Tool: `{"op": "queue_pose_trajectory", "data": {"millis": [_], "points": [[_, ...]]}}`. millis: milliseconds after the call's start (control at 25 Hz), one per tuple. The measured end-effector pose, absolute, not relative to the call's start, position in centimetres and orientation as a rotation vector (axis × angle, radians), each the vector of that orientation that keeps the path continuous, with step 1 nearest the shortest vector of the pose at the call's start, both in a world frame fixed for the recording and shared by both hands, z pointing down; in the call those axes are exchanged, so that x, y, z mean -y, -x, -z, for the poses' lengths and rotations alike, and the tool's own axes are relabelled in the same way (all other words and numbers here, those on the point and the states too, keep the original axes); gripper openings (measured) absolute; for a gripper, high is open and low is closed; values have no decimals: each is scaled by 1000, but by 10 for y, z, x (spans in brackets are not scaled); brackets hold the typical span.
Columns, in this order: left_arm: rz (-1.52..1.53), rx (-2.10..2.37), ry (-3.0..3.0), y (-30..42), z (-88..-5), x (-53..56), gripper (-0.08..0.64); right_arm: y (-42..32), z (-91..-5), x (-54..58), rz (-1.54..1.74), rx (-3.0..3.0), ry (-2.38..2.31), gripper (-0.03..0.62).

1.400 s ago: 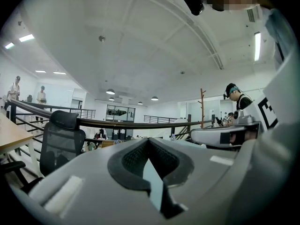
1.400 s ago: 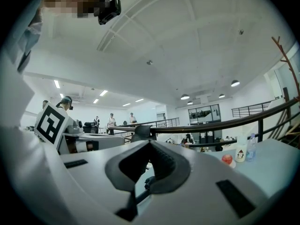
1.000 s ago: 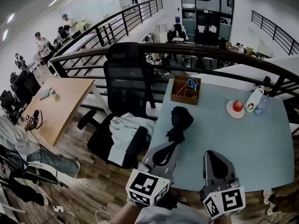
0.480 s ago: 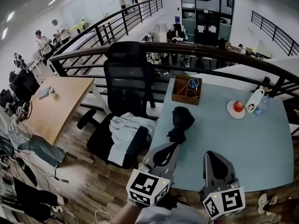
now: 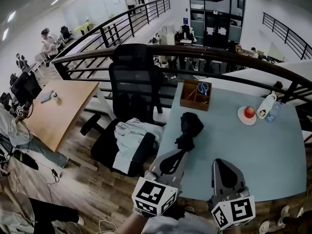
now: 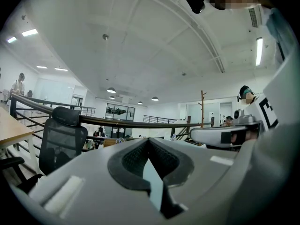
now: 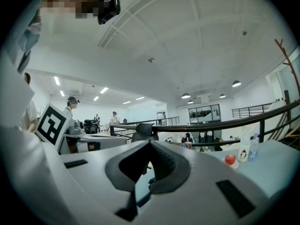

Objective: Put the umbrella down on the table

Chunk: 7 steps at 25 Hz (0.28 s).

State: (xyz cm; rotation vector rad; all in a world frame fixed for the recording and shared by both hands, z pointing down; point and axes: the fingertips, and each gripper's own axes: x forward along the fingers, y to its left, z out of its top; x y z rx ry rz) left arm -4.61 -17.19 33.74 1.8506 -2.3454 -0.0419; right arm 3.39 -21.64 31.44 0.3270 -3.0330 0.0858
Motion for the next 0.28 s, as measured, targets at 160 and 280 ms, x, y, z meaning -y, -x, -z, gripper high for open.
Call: {"op": "queue_pose_trajectory", "data": {"millis": [160,280], "points": [[38,2346,-1846,46,-339,171,5,-33,-316,216,-86,3035,-318,0],[37,2346,-1845,46,-341,171,5,-32,-318,216,-88,3035,-312,0]]}}
